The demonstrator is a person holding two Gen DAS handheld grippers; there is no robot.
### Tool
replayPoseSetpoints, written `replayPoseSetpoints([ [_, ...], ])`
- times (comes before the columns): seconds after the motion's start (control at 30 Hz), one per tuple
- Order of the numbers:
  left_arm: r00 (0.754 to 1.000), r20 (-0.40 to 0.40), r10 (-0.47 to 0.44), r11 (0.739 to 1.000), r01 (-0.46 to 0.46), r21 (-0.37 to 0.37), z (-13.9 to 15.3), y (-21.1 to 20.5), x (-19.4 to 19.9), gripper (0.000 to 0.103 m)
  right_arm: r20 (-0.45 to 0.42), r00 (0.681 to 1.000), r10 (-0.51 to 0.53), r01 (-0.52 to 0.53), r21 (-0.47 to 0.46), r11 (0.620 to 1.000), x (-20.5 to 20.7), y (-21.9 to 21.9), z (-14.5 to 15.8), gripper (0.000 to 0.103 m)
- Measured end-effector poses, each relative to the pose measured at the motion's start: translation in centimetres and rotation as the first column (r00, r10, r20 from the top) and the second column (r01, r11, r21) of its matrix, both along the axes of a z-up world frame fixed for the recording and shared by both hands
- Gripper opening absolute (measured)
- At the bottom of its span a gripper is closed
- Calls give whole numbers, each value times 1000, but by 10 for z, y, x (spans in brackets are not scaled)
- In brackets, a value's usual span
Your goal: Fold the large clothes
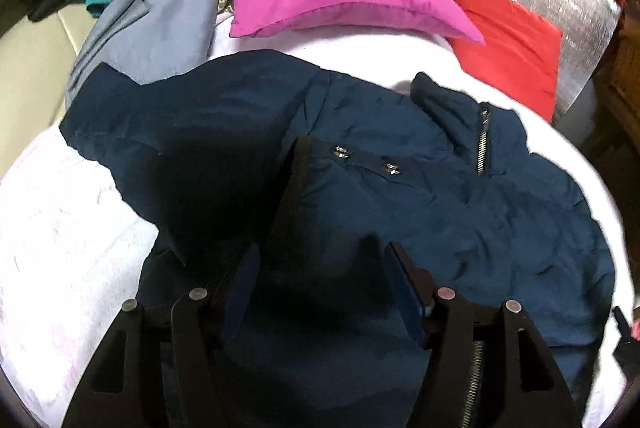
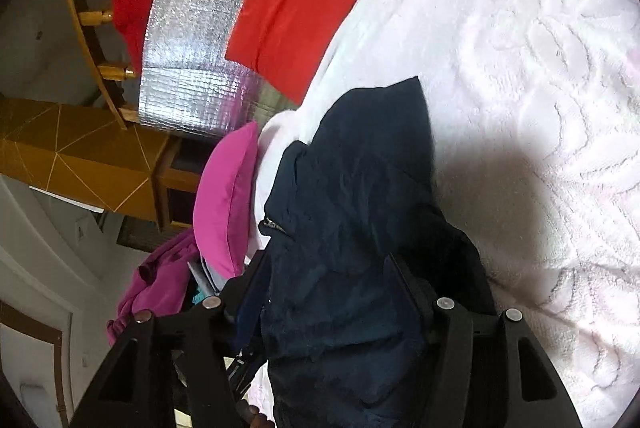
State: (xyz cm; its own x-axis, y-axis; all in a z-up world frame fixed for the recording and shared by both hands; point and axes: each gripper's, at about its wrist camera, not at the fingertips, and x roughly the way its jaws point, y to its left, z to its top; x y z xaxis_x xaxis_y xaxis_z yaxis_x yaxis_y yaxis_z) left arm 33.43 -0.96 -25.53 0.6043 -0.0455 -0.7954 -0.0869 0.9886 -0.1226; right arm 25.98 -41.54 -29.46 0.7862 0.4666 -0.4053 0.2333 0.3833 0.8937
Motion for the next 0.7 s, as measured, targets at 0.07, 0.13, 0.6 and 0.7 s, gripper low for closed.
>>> replayPoseSetpoints([
  [0.07, 1000, -5, 0, 1000, 0, 31, -4, -2, 2, 65, -33, 999, 14, -15, -31, 999, 4, 7, -3, 55],
  [0.13, 1000, -2, -3, 998, 3, 65, -7, -5, 2, 64, -68, 997, 25, -30, -70, 997, 8, 12, -6, 55],
  [0.6, 998, 24, -51, 990, 47, 134, 8, -9, -7, 64, -52, 999, 4, -24, -394, 919, -4, 25, 30, 42],
  [0.7, 995, 75, -72, 990, 62, 126, 19, -10, -11, 64, -3, 995, -98, 83, -500, 862, -18, 13, 49, 88],
])
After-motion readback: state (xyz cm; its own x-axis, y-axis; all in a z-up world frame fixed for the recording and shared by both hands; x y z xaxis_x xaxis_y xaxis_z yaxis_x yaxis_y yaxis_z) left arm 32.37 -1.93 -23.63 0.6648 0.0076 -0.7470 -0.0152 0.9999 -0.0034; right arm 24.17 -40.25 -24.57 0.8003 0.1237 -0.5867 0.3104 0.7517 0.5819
